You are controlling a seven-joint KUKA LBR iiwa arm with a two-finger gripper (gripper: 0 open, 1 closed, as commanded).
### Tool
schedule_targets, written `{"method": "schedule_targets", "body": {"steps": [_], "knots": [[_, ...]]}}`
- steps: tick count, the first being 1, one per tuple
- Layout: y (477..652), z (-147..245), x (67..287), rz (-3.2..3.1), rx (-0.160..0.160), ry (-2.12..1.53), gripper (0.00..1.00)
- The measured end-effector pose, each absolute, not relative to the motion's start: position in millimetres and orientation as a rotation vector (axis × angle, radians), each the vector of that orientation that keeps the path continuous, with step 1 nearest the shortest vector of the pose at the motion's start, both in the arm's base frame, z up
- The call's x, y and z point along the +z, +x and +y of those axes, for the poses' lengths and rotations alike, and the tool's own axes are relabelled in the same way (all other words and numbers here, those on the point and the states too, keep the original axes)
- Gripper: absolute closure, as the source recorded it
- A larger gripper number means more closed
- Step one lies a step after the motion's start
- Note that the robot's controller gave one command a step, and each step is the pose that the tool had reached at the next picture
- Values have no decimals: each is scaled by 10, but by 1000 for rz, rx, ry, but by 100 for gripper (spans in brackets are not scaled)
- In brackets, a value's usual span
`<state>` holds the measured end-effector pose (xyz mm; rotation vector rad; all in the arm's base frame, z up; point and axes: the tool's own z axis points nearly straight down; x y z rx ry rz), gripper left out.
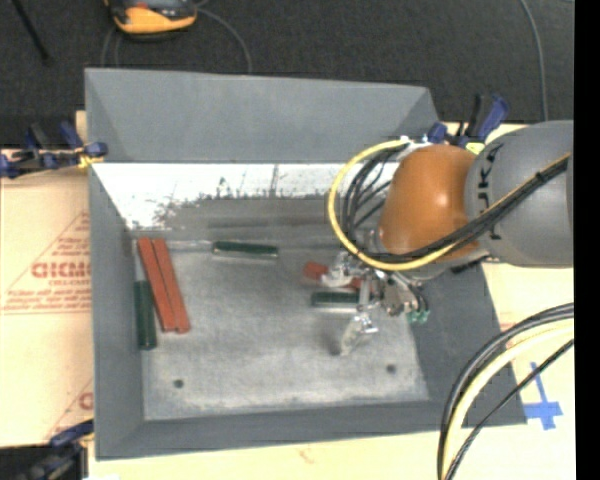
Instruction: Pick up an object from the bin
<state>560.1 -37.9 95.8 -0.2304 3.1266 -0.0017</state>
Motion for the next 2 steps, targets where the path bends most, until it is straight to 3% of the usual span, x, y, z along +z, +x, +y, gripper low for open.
{"method": "schedule_targets", "body": {"steps": [1, 2], "knots": [[5590, -376, 943, 3130, -1, -231, 0], [5929, -477, 790, 3148, 6, -139, 100]]}}
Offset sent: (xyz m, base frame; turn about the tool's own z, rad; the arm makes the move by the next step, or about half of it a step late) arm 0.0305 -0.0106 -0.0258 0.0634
